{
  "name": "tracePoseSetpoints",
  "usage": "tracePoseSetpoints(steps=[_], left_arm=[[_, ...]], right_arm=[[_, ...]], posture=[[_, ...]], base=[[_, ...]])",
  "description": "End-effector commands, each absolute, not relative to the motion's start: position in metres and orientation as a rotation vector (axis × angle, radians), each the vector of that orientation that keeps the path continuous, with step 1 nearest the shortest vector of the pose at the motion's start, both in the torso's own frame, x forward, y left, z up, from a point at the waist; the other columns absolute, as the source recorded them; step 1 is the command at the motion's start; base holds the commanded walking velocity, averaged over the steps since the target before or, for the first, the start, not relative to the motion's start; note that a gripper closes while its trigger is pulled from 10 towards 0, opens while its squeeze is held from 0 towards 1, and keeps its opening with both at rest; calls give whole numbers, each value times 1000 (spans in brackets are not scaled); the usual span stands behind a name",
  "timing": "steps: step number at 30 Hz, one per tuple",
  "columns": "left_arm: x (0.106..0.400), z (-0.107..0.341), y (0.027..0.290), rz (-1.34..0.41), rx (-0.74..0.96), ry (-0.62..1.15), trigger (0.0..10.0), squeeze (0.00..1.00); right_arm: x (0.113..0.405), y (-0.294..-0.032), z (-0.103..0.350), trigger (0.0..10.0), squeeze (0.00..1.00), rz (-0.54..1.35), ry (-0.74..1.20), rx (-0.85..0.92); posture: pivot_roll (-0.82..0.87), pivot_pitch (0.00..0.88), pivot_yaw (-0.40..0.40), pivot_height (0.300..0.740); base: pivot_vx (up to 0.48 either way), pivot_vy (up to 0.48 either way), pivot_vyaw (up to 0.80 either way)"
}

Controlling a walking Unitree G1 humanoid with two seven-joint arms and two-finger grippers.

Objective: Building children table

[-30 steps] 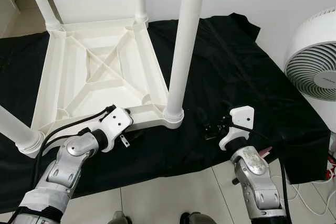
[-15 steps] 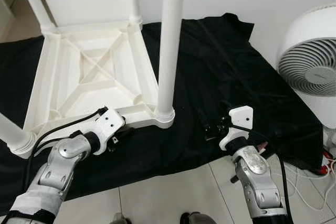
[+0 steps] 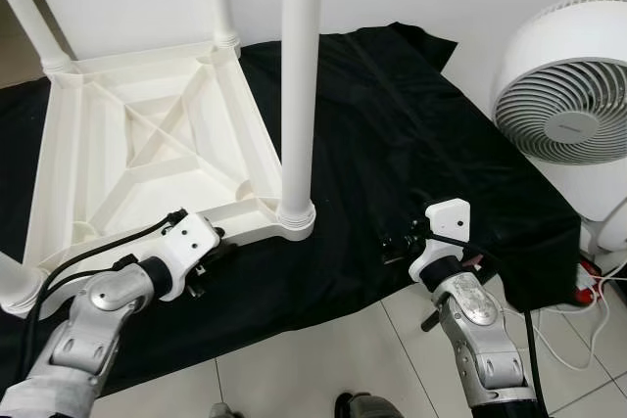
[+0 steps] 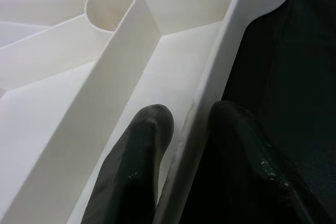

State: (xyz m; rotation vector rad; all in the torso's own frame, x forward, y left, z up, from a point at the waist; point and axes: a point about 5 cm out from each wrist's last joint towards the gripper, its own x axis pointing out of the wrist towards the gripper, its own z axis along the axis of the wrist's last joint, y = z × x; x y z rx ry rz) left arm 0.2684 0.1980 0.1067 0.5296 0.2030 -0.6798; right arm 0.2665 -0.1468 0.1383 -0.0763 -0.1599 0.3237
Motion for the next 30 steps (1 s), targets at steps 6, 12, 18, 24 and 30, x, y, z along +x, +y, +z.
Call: tracePoseSetpoints(steps=[6,12,18,24,30], left_arm=[[252,83,270,-435,518,406,0,0],[236,83,266,-507,488,384,0,0],[225,84,253,-605,439,358,10000,0],[224,84,254,-630,422,355,10000,729],[227,94,252,-657,406,302,10000,0]], right_arm=[[270,-145,137,10000,0,351,-160,-95],[271,-146,137,10000,0,352,-164,-110],[272,-145,137,10000,0,361,-166,-116],[273,-143,137,10000,0,371,-165,-119],[275,-142,136,10000,0,383,-166,-124]], posture=[[-39,100,14,740],[-47,103,25,740],[-46,105,24,740],[-39,103,19,740],[-39,103,15,740]], base=[[0,0,0],[0,0,0],[0,0,0],[0,0,0],[0,0,0]])
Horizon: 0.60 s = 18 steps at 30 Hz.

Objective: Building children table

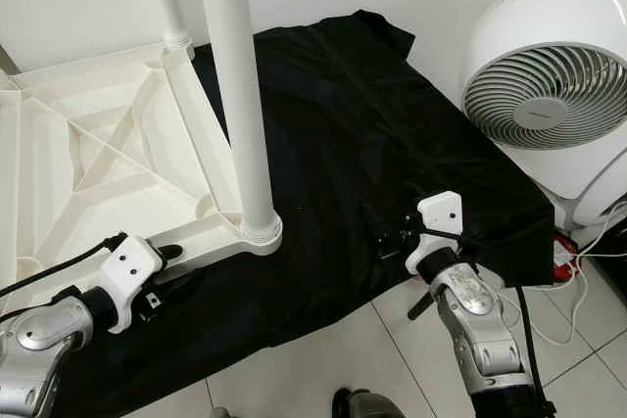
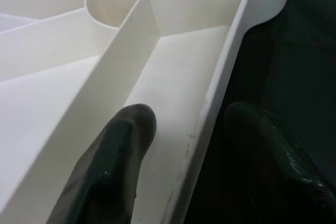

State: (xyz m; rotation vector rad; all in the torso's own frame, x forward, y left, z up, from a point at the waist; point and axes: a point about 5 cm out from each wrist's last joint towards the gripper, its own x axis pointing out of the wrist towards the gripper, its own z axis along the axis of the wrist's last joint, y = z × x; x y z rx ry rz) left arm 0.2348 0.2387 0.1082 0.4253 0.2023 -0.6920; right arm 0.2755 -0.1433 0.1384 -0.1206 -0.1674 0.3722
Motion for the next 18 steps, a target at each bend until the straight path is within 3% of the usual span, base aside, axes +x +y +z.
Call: tracePoseSetpoints(steps=[1,11,18], left_arm=[[225,94,251,-677,401,297,10000,0],[197,113,216,-844,168,202,10000,0],[190,134,192,-824,68,66,10000,0]], right_arm=[[275,-142,136,10000,0,384,-165,-124],[272,-140,133,10000,0,415,-157,-129],[274,-138,132,10000,0,438,-154,-133]], posture=[[-39,103,16,740],[-32,112,20,740],[-13,116,10,740]], base=[[0,0,0],[0,0,0],[0,0,0]])
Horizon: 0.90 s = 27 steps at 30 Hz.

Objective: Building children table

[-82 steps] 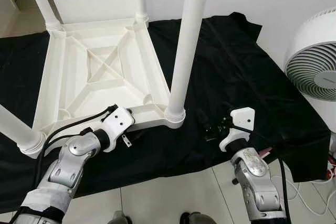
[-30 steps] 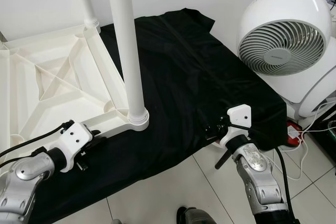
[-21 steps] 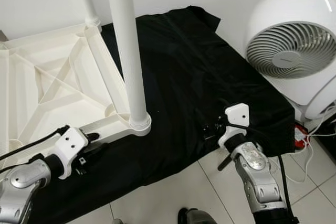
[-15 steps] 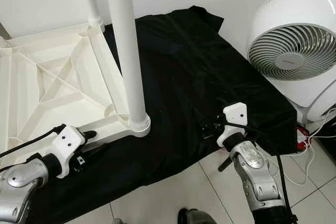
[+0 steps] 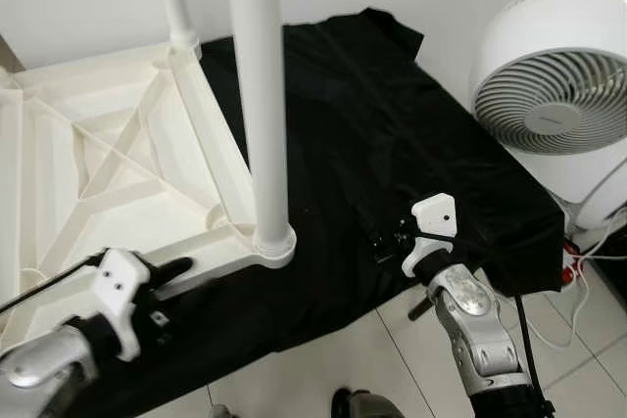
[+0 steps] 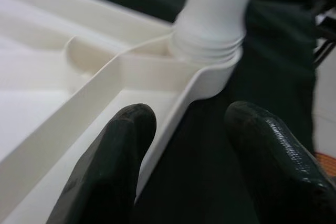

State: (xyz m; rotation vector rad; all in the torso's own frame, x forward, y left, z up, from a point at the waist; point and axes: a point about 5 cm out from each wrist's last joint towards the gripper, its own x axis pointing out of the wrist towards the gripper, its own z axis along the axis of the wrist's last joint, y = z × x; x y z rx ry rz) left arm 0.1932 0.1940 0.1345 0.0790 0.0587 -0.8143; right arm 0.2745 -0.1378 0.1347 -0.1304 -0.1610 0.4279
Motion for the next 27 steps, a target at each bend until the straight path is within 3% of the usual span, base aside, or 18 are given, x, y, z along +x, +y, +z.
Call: tracePoseSetpoints(steps=[1,15,17,22,27], left_arm=[[190,136,190,-812,77,50,10000,0],[200,152,184,-565,146,-77,10000,0],[205,152,197,-367,122,-97,10000,0],[207,155,204,-151,76,-143,10000,0],[206,159,203,-93,107,-188,10000,0]], right_arm=[[274,-138,132,10000,0,444,-155,-135],[280,-128,134,10000,0,487,-167,-128],[281,-127,134,10000,0,493,-172,-128],[282,-126,135,10000,0,496,-177,-119],[282,-125,134,10000,27,496,-178,-113]], posture=[[-13,116,10,740],[20,123,-11,740],[23,124,-10,740],[24,126,-11,740],[26,126,-12,740]], base=[[0,0,0],[0,0,0],[0,0,0],[0,0,0],[0,0,0]])
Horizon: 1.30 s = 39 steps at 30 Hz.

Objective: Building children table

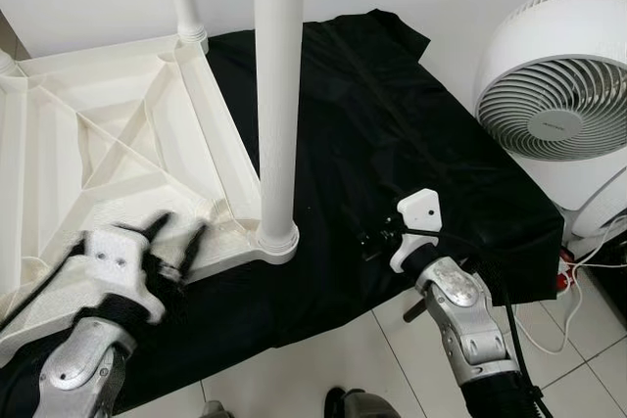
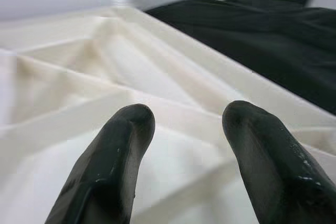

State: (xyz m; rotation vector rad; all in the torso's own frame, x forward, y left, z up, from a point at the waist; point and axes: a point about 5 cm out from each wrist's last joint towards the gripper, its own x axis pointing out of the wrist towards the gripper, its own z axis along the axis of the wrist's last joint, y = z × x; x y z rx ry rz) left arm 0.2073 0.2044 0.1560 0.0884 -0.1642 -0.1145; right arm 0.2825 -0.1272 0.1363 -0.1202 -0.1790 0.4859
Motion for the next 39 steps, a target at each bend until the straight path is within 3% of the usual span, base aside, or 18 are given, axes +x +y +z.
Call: tracePoseSetpoints(steps=[1,6,7,10,11,14,25,39], left_arm=[[205,161,204,-45,86,-203,10000,0],[204,158,203,46,26,-203,10000,0],[204,156,200,65,13,-208,10000,0],[205,156,198,72,8,-210,10000,0],[206,153,195,65,17,-206,10000,0],[212,148,191,94,55,-199,10000,0],[227,135,185,73,38,-200,10000,0],[212,133,193,75,46,-228,10000,0]], right_arm=[[280,-126,135,10000,1000,484,-185,-95],[280,-131,137,10000,1000,399,-208,-76],[282,-134,137,10000,918,340,-208,-61],[282,-135,137,10000,918,325,-207,-55],[282,-136,137,10000,0,288,-216,-60],[280,-139,140,10000,0,187,-249,-80],[263,-152,119,10000,0,99,-213,-97],[237,-169,112,10000,0,64,-209,-179]], posture=[[27,116,-11,740],[27,107,-11,740],[27,100,-10,740],[27,100,-10,740],[22,92,-6,740],[10,90,8,740],[-19,77,32,740],[-27,97,33,740]], base=[[0,0,0],[0,0,0],[0,0,0],[0,0,0],[0,0,0],[0,0,0],[0,0,0],[0,0,0]])
